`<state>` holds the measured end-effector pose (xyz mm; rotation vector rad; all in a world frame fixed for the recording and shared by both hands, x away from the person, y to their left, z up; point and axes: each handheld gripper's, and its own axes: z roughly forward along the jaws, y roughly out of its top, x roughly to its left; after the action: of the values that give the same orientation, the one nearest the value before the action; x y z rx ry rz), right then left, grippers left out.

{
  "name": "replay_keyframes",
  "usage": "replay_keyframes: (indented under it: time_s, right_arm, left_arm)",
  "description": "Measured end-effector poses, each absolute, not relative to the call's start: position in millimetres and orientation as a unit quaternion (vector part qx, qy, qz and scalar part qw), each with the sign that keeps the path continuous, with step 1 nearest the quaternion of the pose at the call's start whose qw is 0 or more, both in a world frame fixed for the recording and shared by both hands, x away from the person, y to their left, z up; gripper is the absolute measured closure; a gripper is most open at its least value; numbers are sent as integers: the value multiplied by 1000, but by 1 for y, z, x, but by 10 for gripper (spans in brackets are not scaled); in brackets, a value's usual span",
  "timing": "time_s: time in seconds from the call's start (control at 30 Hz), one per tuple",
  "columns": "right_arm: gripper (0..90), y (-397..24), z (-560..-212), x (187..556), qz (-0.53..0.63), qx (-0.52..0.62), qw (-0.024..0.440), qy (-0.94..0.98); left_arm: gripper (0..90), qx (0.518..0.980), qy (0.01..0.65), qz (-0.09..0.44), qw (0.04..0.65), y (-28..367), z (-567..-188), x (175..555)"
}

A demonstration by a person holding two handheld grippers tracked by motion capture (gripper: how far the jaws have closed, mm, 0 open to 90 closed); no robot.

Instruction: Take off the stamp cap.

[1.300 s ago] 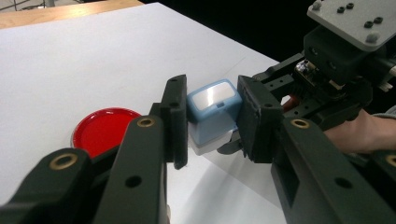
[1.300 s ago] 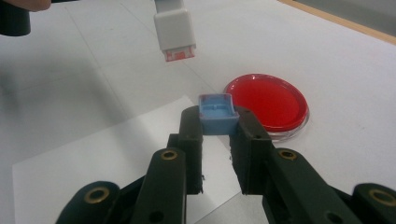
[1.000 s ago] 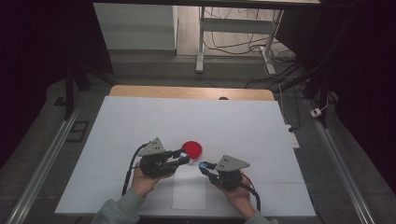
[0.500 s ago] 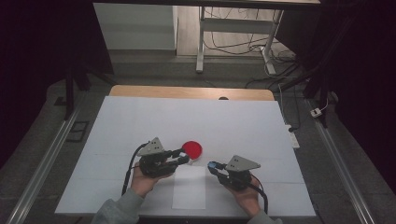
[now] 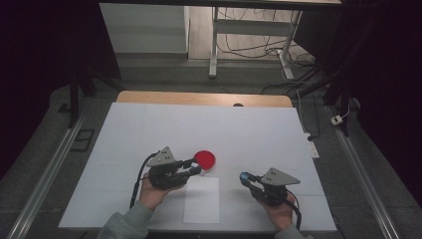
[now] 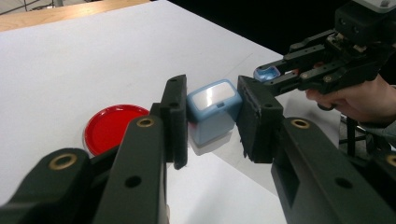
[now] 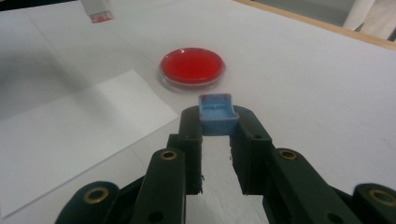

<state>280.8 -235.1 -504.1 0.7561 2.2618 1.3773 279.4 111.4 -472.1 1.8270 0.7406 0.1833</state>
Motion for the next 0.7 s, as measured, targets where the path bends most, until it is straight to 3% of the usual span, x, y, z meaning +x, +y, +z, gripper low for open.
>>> replay_keyframes:
  time_s: [0.43,0.7]
  right_arm:
    - [740,-289,-500,271,490,316,219,782]
    - [740,-301,-501,272,490,324,225,777]
  left_arm:
    - [655,769,314,79,551,113,-471,280]
    - [656,769,314,79,551,113,-470,280]
